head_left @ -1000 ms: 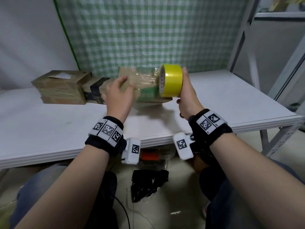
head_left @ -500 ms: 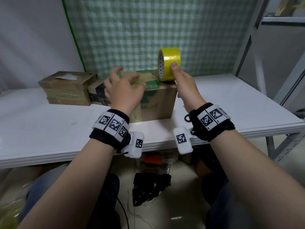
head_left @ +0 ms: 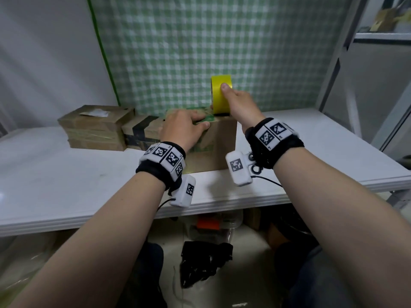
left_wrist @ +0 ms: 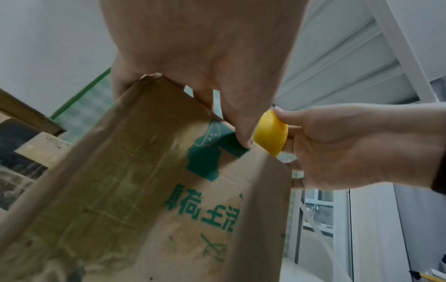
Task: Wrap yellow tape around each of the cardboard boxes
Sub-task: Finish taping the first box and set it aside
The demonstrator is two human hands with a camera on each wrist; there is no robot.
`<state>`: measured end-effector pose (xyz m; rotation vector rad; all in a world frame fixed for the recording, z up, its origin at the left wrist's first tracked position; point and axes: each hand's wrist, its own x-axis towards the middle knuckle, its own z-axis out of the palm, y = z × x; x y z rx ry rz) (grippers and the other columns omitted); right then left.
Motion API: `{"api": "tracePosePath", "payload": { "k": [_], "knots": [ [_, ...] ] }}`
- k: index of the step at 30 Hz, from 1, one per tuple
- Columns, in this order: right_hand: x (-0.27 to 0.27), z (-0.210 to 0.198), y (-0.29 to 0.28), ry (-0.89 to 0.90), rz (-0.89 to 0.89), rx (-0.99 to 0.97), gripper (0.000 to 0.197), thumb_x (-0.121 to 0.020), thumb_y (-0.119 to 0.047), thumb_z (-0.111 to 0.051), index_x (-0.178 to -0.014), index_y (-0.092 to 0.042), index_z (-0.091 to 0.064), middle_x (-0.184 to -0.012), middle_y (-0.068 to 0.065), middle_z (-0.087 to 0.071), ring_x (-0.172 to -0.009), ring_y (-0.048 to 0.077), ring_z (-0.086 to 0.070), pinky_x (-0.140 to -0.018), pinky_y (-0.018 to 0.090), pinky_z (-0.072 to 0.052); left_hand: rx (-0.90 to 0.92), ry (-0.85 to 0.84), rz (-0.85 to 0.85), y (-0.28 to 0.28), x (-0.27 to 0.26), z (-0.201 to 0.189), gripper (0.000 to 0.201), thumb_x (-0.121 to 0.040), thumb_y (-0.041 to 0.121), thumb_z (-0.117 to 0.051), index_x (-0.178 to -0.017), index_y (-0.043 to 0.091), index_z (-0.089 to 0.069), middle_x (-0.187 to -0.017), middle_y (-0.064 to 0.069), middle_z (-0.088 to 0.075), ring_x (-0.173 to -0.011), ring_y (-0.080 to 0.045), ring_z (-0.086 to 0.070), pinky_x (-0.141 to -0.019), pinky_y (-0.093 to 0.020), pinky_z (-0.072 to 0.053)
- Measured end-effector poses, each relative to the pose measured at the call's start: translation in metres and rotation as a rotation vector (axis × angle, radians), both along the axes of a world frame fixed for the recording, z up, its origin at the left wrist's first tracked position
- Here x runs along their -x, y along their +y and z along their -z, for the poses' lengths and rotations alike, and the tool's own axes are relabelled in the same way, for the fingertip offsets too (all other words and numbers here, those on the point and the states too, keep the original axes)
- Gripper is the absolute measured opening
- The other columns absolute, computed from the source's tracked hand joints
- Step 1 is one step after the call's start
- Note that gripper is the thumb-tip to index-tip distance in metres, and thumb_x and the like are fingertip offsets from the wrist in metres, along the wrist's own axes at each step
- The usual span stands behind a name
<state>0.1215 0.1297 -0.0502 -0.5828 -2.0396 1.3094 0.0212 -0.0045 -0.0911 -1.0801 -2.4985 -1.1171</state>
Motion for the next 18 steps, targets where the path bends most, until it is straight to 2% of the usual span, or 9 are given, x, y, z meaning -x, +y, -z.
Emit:
{"api": "tracePosePath", "payload": {
  "k": [3, 6, 8, 10, 11, 13, 15, 18],
  "knots": [
    [-0.017, -0.020, -0.019, 0.072, -0.004, 0.074, 0.049, -0.103, -0.049, -0.044, -0.089, -0.012, -0.074, -0.083, 0.011, -0.078, -0.086, 0.027, -0.076, -0.096, 0.049, -0.056, 0.024, -0.002, -0.004, 0.001, 0.000, -0.002, 0.037, -0.085, 0.054, -0.068, -0.119, 0.041, -0.073, -0.130, 0.012, -0.068, -0.125, -0.019, -0.060, -0.106, -0.048, -0.048],
    [-0.027, -0.031, -0.030, 0.113, -0.020, 0.174, 0.052, -0.103, -0.050, -0.044, -0.110, -0.003, -0.067, -0.081, 0.017, -0.077, -0.078, 0.031, -0.076, -0.081, 0.044, -0.061, 0.041, -0.013, -0.006, 0.001, -0.001, -0.003, 0.038, -0.082, 0.058, -0.064, -0.117, 0.047, -0.071, -0.124, 0.012, -0.071, -0.118, -0.019, -0.064, -0.100, -0.046, -0.052],
    [-0.030, -0.028, -0.034, 0.081, -0.003, 0.219, 0.066, -0.090, -0.066, -0.051, -0.110, -0.005, -0.067, -0.087, 0.021, -0.076, -0.083, 0.038, -0.075, -0.085, 0.051, -0.060, 0.039, -0.007, -0.004, 0.001, 0.000, -0.002, 0.037, -0.079, 0.061, -0.061, -0.114, 0.051, -0.071, -0.117, 0.013, -0.074, -0.111, -0.018, -0.066, -0.094, -0.044, -0.055],
    [-0.027, -0.016, -0.025, 0.060, 0.057, 0.208, 0.081, -0.067, -0.079, -0.053, -0.095, -0.006, -0.069, -0.097, 0.028, -0.073, -0.091, 0.047, -0.071, -0.089, 0.063, -0.055, 0.026, -0.002, -0.007, 0.000, -0.002, -0.002, 0.034, -0.081, 0.061, -0.063, -0.112, 0.052, -0.072, -0.114, 0.013, -0.075, -0.109, -0.017, -0.067, -0.093, -0.043, -0.055],
    [-0.027, -0.011, -0.021, 0.054, 0.073, 0.195, 0.079, -0.062, -0.080, -0.053, -0.089, -0.007, -0.068, -0.101, 0.029, -0.072, -0.094, 0.049, -0.069, -0.090, 0.064, -0.054, 0.022, 0.004, -0.007, 0.000, -0.002, -0.003, 0.031, -0.083, 0.058, -0.065, -0.113, 0.049, -0.073, -0.115, 0.012, -0.075, -0.111, -0.017, -0.066, -0.094, -0.042, -0.055],
    [-0.028, -0.007, -0.014, 0.034, 0.068, 0.191, 0.079, -0.060, -0.079, -0.054, -0.088, -0.007, -0.067, -0.103, 0.029, -0.072, -0.096, 0.048, -0.069, -0.091, 0.064, -0.054, 0.017, 0.007, 0.006, 0.000, -0.003, -0.005, 0.029, -0.087, 0.051, -0.070, -0.115, 0.043, -0.074, -0.117, 0.009, -0.074, -0.113, -0.017, -0.066, -0.096, -0.039, -0.054],
    [-0.042, -0.016, -0.028, 0.029, 0.049, 0.224, 0.078, -0.065, -0.076, -0.057, -0.097, -0.006, -0.068, -0.103, 0.027, -0.073, -0.095, 0.047, -0.070, -0.091, 0.063, -0.055, 0.012, 0.000, 0.011, -0.001, -0.002, -0.006, 0.031, -0.088, 0.050, -0.071, -0.116, 0.039, -0.075, -0.120, 0.008, -0.074, -0.115, -0.017, -0.065, -0.097, -0.039, -0.053],
    [-0.057, -0.017, -0.038, 0.004, 0.014, 0.203, 0.061, -0.084, -0.064, -0.059, -0.101, -0.006, -0.065, -0.105, 0.022, -0.074, -0.097, 0.042, -0.072, -0.093, 0.056, -0.057, 0.003, -0.002, 0.017, -0.002, -0.002, -0.005, 0.033, -0.087, 0.051, -0.072, -0.117, 0.037, -0.075, -0.127, 0.009, -0.071, -0.121, -0.016, -0.063, -0.102, -0.039, -0.051]
  ]
}}
